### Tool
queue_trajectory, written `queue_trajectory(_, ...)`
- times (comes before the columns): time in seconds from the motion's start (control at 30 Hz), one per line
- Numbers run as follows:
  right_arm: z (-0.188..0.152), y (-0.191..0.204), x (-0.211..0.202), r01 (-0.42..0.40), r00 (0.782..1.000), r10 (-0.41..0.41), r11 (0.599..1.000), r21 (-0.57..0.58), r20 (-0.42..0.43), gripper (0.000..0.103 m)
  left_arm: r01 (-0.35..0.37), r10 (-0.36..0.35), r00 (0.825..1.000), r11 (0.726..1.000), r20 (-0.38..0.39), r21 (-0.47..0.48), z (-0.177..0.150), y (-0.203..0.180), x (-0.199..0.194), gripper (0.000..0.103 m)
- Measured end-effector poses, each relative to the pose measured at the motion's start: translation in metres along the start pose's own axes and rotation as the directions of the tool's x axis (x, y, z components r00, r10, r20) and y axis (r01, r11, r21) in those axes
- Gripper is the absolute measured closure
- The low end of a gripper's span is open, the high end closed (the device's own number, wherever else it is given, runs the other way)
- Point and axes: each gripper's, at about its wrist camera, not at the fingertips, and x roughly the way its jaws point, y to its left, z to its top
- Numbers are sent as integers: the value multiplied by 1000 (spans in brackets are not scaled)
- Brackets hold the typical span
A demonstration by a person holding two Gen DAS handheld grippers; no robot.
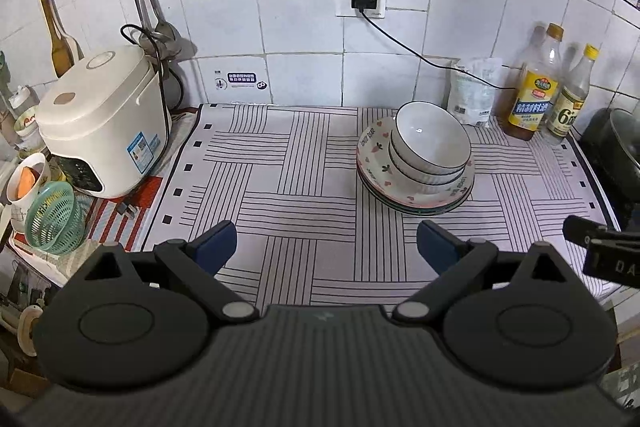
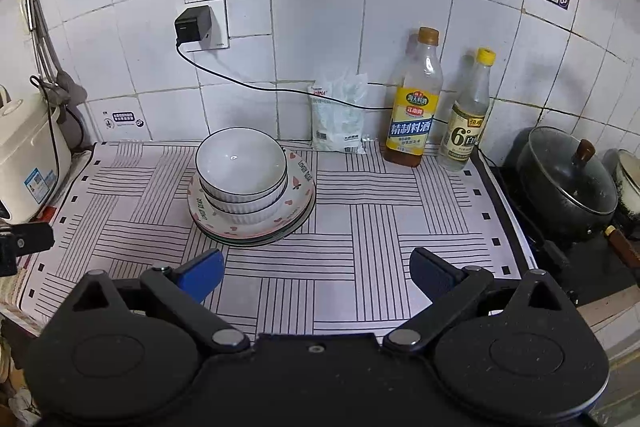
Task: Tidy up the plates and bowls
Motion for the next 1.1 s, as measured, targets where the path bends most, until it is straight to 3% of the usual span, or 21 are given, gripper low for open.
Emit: queue_trajectory(1.1, -8, -5, -7, 33, 999, -33, 999, -14, 0, 2, 7, -7, 1000, 999, 11, 32, -5, -3, -7, 5)
